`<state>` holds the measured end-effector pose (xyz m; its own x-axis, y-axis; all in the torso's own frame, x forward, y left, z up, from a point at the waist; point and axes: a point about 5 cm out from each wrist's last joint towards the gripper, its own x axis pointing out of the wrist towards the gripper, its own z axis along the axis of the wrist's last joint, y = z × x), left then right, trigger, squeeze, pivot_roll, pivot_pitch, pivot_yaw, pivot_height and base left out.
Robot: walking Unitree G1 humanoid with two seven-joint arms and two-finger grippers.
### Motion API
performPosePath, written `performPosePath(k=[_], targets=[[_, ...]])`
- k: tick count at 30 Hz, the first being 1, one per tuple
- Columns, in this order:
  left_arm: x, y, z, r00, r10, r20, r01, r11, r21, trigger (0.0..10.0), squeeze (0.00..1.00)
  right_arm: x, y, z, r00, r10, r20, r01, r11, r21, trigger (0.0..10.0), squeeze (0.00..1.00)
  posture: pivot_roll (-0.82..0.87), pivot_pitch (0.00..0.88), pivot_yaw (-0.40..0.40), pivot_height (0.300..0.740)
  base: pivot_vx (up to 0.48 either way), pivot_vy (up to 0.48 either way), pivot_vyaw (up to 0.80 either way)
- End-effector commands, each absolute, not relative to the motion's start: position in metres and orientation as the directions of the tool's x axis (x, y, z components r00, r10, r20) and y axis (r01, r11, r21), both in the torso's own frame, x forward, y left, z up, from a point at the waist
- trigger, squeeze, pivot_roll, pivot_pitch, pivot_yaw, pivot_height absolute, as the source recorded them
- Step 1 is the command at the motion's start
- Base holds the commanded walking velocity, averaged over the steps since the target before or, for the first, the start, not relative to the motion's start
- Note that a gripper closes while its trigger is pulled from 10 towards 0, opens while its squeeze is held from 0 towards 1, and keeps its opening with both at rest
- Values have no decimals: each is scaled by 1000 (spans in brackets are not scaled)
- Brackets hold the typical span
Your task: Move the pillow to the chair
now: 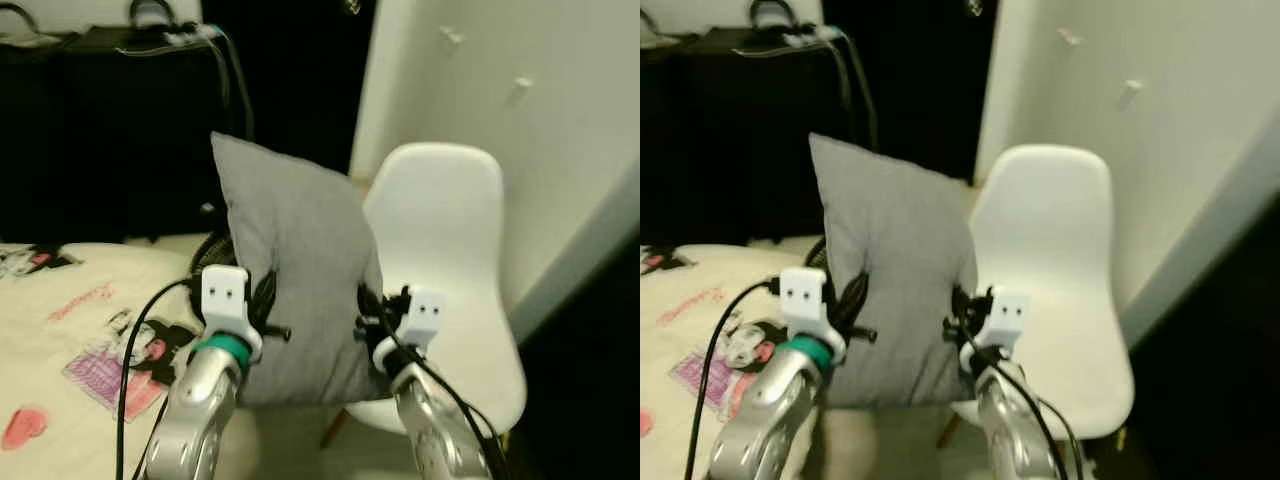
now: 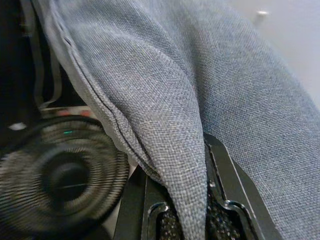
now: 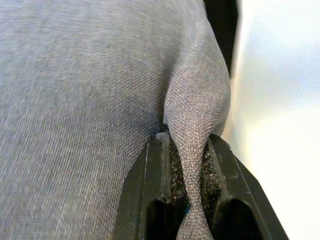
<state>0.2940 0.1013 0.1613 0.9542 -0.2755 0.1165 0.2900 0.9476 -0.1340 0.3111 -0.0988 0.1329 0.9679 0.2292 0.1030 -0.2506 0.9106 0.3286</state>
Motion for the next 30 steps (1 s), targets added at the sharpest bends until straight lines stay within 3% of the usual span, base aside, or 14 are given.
performPosePath(k=[1,30], targets=[[288,88,158,930,-356,94,366,922,-128,10000,0,301,-76,126,951,296,90,-308,879,364,10000,0,53,73,56,740,0,0,-800],[276,89,135,946,-324,6,323,942,-95,10000,0,295,-86,111,951,308,-6,-290,902,320,10000,0,10,53,41,740,0,0,-800]])
